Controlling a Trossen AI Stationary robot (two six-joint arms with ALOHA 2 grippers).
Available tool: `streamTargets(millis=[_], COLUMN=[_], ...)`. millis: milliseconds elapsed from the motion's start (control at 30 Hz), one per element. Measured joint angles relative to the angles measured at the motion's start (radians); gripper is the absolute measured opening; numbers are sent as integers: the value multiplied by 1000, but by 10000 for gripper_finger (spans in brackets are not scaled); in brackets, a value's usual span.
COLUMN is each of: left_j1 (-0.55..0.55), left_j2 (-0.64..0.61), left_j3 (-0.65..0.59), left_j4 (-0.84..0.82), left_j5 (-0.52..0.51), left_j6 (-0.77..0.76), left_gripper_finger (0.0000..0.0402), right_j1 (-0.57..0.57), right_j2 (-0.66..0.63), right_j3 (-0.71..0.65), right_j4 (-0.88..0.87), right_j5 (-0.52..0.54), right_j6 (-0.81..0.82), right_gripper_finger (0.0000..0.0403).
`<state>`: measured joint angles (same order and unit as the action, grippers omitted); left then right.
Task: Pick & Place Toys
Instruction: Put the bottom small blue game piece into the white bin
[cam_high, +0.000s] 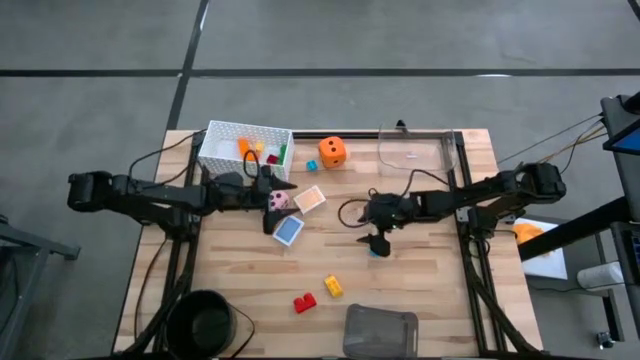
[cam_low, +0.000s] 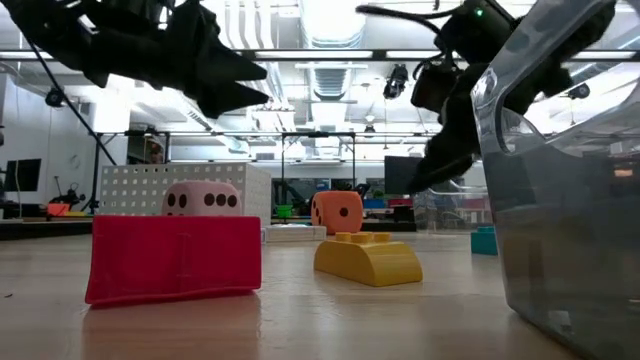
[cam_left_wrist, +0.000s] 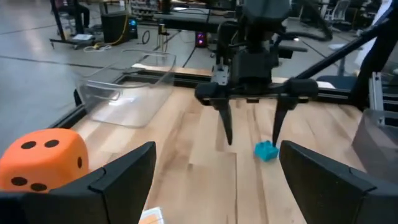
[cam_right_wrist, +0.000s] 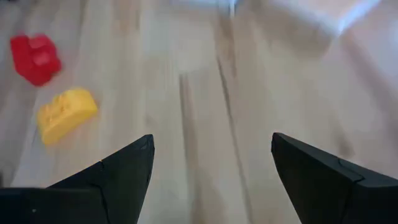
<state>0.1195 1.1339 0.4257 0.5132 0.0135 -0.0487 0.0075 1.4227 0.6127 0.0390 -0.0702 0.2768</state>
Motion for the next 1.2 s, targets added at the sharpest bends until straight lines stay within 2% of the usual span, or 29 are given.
streamTargets(millis=[133,267,433,667,867,1200], left_j1=[-20,-20,-20,-20,-20,-20], left_j2=[0,0,0,0,0,0], left_j3=[-5,-5,-5,-5,-5,-5], left_j4=[-4,-11,-11,-10,-9,-9], left_j5=[-40,-47,-47,-47,-47,-47], left_j6=[17,18,18,18,18,18], left_gripper_finger=[342,342,342,342,342,342], right_j1=[61,132,201,262,271,271], right_j2=[0,0,0,3,17,158], right_j3=[66,106,104,103,103,112], right_j4=[-203,-333,-365,-418,-417,-418], right_j5=[50,108,142,251,272,247], right_j6=[105,208,347,471,495,491], right_gripper_finger=[320,320,320,320,320,320])
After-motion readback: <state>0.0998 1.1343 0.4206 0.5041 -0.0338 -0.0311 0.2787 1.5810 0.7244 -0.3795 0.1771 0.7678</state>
